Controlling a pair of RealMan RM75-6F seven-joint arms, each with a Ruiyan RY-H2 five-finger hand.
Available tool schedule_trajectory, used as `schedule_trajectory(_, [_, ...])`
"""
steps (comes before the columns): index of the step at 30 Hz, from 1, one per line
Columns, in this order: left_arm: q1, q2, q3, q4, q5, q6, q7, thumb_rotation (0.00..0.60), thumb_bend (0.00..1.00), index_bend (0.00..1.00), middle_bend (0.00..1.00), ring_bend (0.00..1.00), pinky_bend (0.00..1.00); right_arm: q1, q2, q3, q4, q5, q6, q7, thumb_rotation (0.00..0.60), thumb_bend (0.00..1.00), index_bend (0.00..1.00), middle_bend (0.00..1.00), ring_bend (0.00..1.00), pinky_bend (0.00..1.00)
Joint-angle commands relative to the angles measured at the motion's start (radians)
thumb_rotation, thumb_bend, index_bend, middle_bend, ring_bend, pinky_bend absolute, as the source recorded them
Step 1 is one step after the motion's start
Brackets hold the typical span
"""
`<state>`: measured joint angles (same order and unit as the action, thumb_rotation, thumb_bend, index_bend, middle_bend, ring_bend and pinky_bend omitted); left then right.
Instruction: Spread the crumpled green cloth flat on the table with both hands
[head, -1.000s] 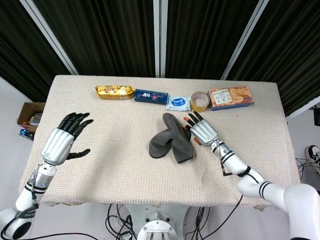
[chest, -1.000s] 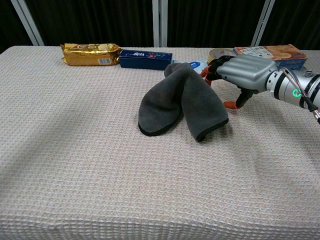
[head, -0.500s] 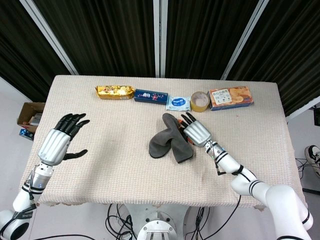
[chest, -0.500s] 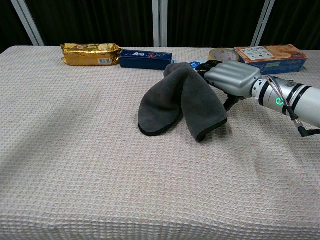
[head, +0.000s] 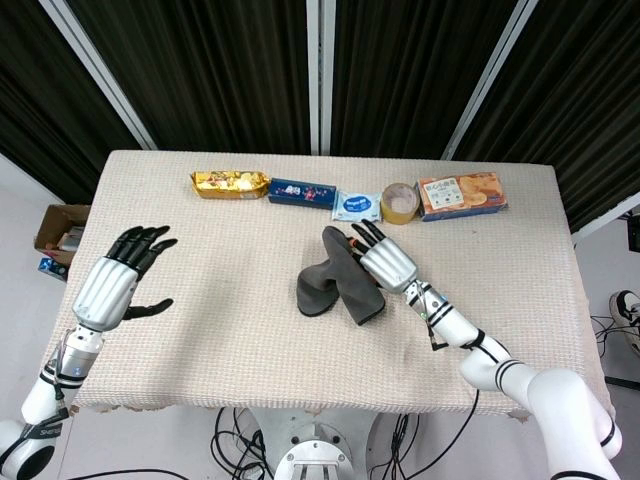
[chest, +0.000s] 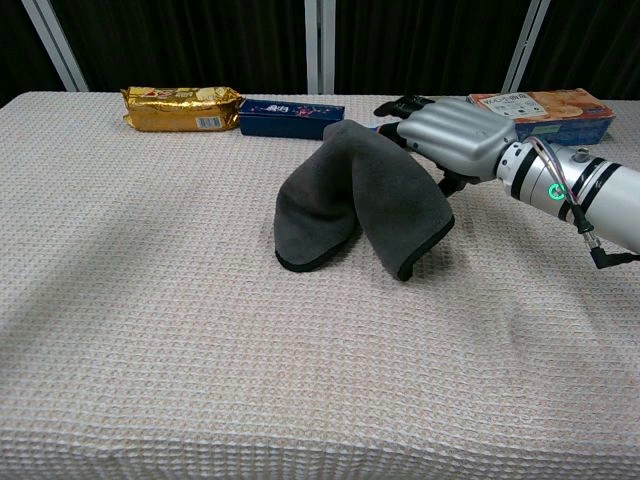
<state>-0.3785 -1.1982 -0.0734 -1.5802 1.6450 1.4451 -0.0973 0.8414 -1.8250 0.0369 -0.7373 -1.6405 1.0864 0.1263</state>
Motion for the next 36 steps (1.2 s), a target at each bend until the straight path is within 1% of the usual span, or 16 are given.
schedule_trajectory(1, [-0.009,0.007,0.003,-0.012,0.002,-0.018,-0.024,0.6,0.0,0.19,0.09,0.11,0.13,0.009,0.122,0.045,-0.202,-0.009,0.08,-0.073,0.6,0.43,0.71,0.27,0.0,0.0])
schedule_trajectory(2, [-0.013,0.011,0.003,-0.019,-0.003,-0.029,-0.031,0.6,0.0,0.2,0.09,0.12,0.14,0.015,0.149,0.062,-0.253,-0.002,0.082,-0.092,0.6,0.43,0.71,0.27,0.0,0.0])
schedule_trajectory(3, [-0.019,0.015,0.0,-0.03,-0.015,-0.047,-0.032,0.6,0.0,0.22,0.1,0.14,0.17,0.024,0.187,0.086,-0.324,0.011,0.077,-0.117,0.6,0.43,0.71,0.27,0.0,0.0])
schedule_trajectory(6, [-0.032,0.019,-0.008,-0.065,-0.055,-0.092,-0.032,0.6,0.0,0.29,0.2,0.24,0.29,0.049,0.264,0.149,-0.466,0.053,0.05,-0.182,0.6,0.44,0.71,0.27,0.0,0.0])
schedule_trajectory(7, [-0.038,0.017,-0.014,-0.081,-0.076,-0.111,-0.037,0.6,0.0,0.32,0.23,0.26,0.32,0.061,0.291,0.179,-0.515,0.074,0.037,-0.221,0.6,0.44,0.72,0.27,0.0,0.0])
schedule_trajectory(10, [-0.058,0.008,-0.03,-0.113,-0.127,-0.161,-0.072,0.6,0.0,0.37,0.32,0.34,0.4,0.092,0.337,0.252,-0.606,0.136,0.004,-0.323,0.6,0.44,0.72,0.28,0.0,0.0])
schedule_trajectory(13, [-0.084,0.004,-0.05,-0.137,-0.173,-0.218,-0.123,0.6,0.0,0.37,0.34,0.38,0.43,0.128,0.359,0.32,-0.666,0.227,-0.043,-0.437,0.6,0.44,0.72,0.28,0.0,0.0])
schedule_trajectory(16, [-0.103,-0.002,-0.07,-0.15,-0.208,-0.251,-0.153,0.6,0.0,0.37,0.34,0.38,0.44,0.16,0.366,0.368,-0.696,0.3,-0.058,-0.562,0.6,0.46,0.73,0.29,0.0,0.0])
schedule_trajectory(20, [-0.127,-0.01,-0.09,-0.148,-0.233,-0.284,-0.18,0.6,0.0,0.37,0.34,0.38,0.44,0.197,0.37,0.407,-0.732,0.367,-0.055,-0.699,0.6,0.47,0.74,0.3,0.0,0.0])
schedule_trajectory(23, [-0.151,-0.017,-0.113,-0.121,-0.253,-0.318,-0.232,0.6,0.0,0.36,0.33,0.38,0.43,0.217,0.39,0.422,-0.78,0.383,-0.07,-0.699,0.6,0.47,0.74,0.3,0.0,0.0])
schedule_trajectory(26, [-0.186,-0.026,-0.138,-0.052,-0.261,-0.365,-0.324,0.6,0.0,0.36,0.31,0.37,0.4,0.227,0.425,0.412,-0.813,0.358,-0.099,-0.657,0.6,0.47,0.74,0.29,0.0,0.0])
schedule_trajectory(28, [-0.214,-0.037,-0.151,0.011,-0.257,-0.404,-0.399,0.6,0.04,0.34,0.29,0.34,0.37,0.23,0.446,0.395,-0.824,0.321,-0.111,-0.62,0.6,0.47,0.74,0.29,0.0,0.0])
schedule_trajectory(30, [-0.238,-0.046,-0.161,0.063,-0.252,-0.437,-0.477,0.6,0.11,0.33,0.27,0.31,0.33,0.229,0.462,0.378,-0.831,0.287,-0.119,-0.577,0.6,0.47,0.74,0.29,0.0,0.0])
schedule_trajectory(32, [-0.269,-0.056,-0.167,0.12,-0.235,-0.473,-0.552,0.6,0.17,0.33,0.26,0.29,0.32,0.228,0.478,0.357,-0.831,0.242,-0.12,-0.524,0.6,0.47,0.74,0.29,0.0,0.0])
schedule_trajectory(34, [-0.299,-0.07,-0.168,0.179,-0.214,-0.497,-0.587,0.6,0.21,0.33,0.26,0.28,0.31,0.227,0.489,0.335,-0.825,0.196,-0.117,-0.476,0.6,0.47,0.74,0.29,0.0,0.0])
schedule_trajectory(36, [-0.333,-0.093,-0.168,0.237,-0.201,-0.523,-0.59,0.6,0.23,0.33,0.25,0.27,0.31,0.224,0.496,0.314,-0.821,0.158,-0.11,-0.437,0.6,0.48,0.75,0.29,0.0,0.0])
